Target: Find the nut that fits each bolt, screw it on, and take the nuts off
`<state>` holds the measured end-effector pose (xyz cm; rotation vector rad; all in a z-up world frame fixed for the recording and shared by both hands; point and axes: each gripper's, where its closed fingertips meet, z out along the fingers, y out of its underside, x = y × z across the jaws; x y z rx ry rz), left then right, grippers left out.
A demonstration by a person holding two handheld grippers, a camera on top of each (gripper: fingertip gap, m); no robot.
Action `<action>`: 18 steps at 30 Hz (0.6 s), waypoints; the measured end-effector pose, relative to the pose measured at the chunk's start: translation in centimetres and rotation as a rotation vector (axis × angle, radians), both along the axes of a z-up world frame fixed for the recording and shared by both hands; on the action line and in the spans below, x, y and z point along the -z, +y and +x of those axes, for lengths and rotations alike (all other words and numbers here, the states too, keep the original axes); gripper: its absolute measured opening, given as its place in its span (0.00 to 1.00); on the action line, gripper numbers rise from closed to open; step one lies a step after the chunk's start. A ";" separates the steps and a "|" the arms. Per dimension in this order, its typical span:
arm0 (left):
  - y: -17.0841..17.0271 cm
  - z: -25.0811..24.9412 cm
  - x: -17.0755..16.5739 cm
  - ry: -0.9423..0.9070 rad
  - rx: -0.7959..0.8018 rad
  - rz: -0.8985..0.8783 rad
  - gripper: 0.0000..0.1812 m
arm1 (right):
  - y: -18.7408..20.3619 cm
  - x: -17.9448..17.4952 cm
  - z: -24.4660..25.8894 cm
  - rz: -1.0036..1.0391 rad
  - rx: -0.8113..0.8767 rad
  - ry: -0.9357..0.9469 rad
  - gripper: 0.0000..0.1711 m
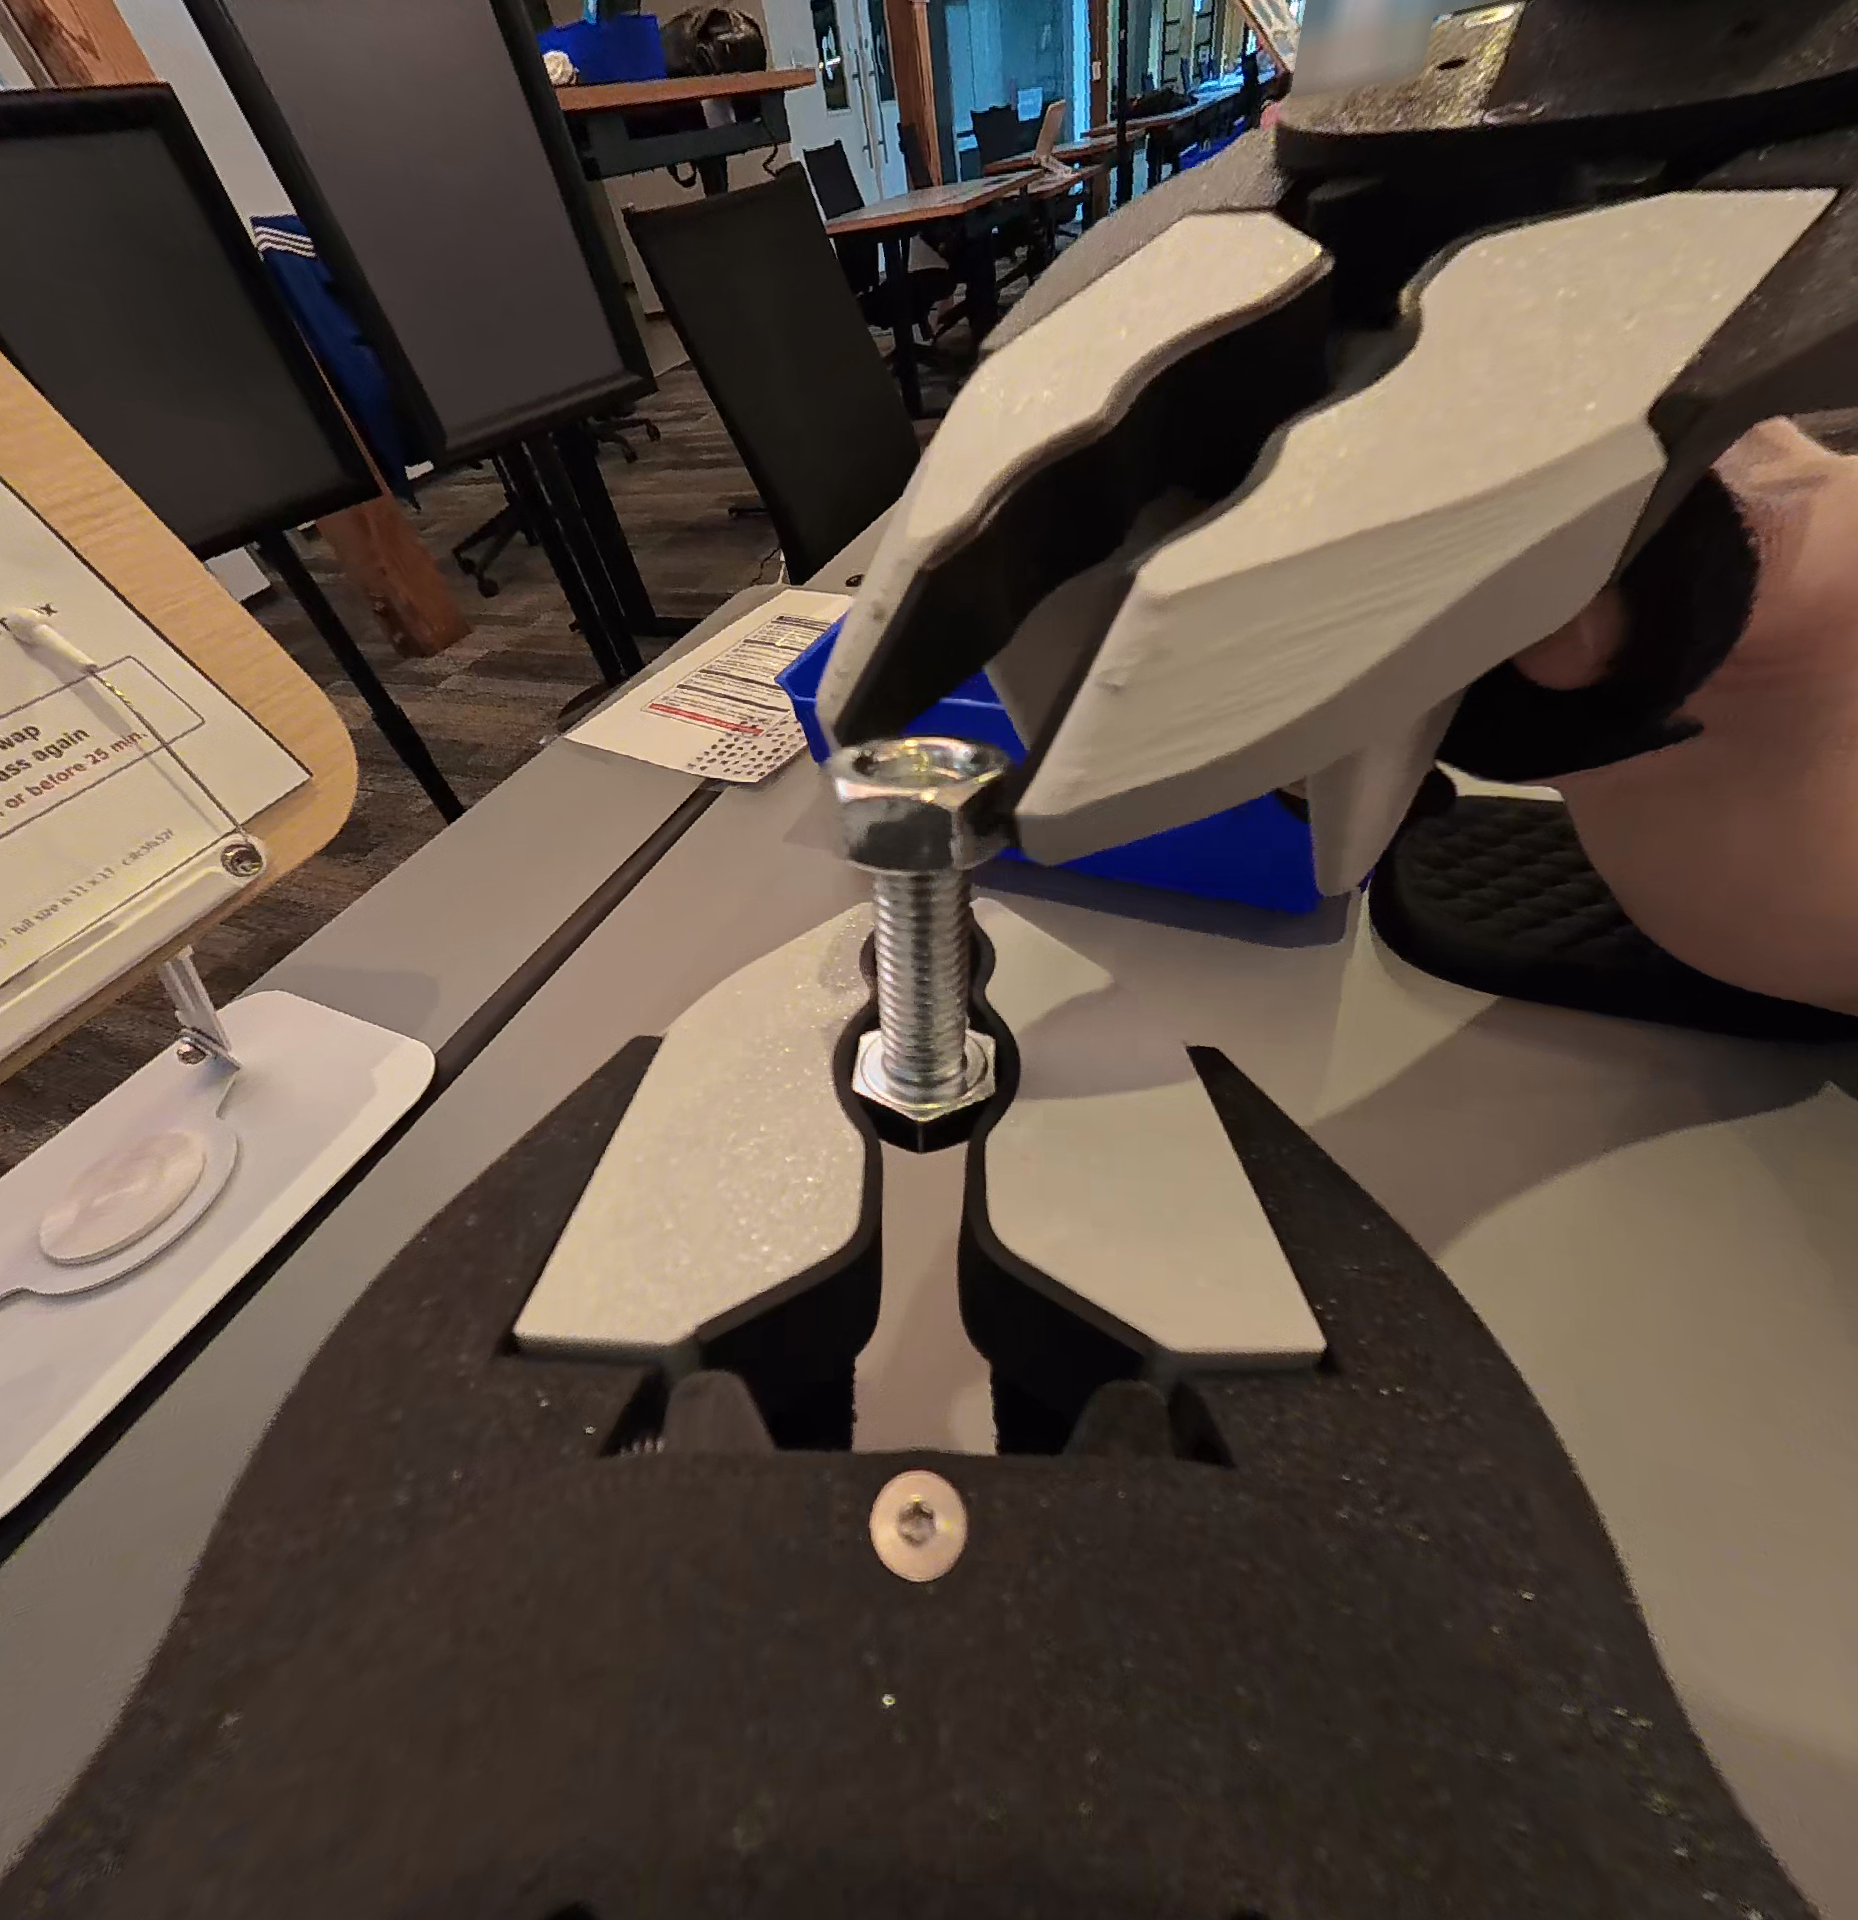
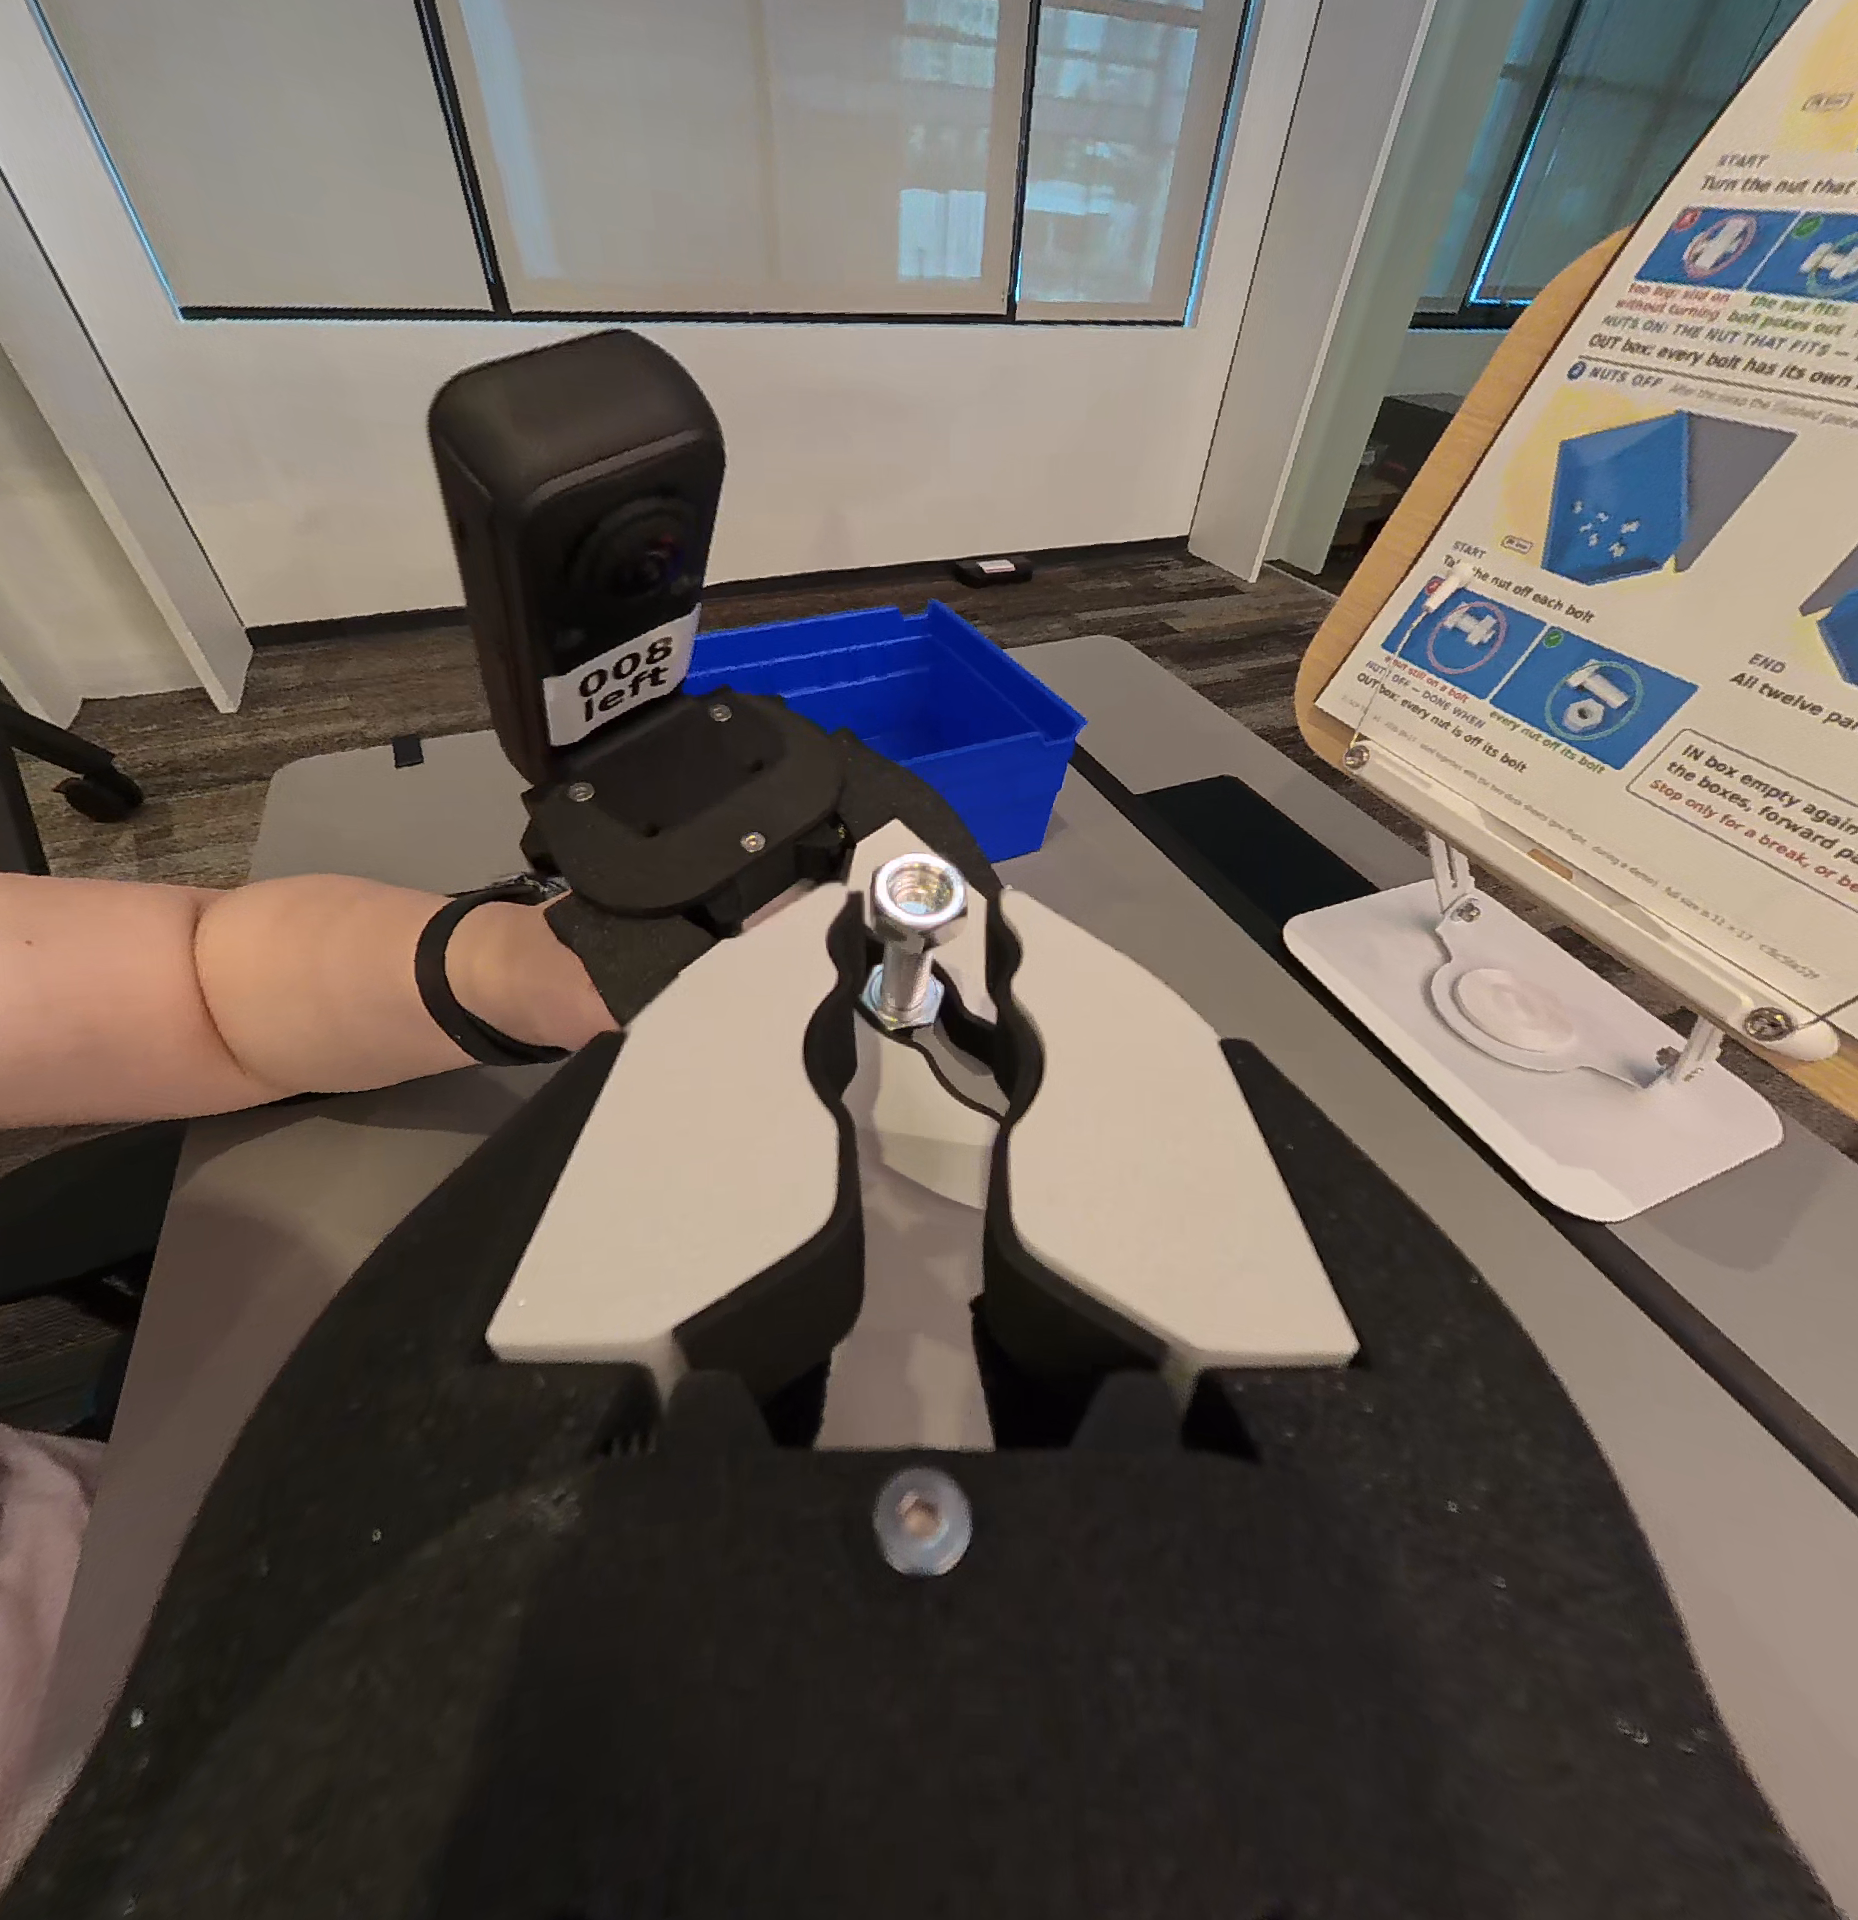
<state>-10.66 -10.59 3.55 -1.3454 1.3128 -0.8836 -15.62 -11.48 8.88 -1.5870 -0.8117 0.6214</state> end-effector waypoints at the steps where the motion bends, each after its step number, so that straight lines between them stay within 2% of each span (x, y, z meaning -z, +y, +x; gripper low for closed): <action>1: 0.0 0.0 -0.1 -0.004 0.003 -0.002 0.05 | -0.1 -0.1 0.0 0.003 -0.007 0.004 0.12; 6: -1.2 0.1 -0.6 -0.041 0.089 -0.019 0.06 | -1.3 -0.9 -0.3 0.088 -0.119 -0.040 0.20; 10: -3.0 0.2 -1.4 -0.090 0.201 -0.052 0.06 | -2.1 -1.2 -0.3 0.150 -0.200 -0.044 0.20; 12: -3.1 0.2 -1.4 -0.090 0.204 -0.034 0.06 | -2.6 -1.2 -0.8 0.136 -0.245 -0.024 0.20; 18: -2.5 0.1 -1.5 -0.088 0.174 -0.031 0.06 | -2.4 -0.9 -0.9 0.140 -0.213 -0.064 0.18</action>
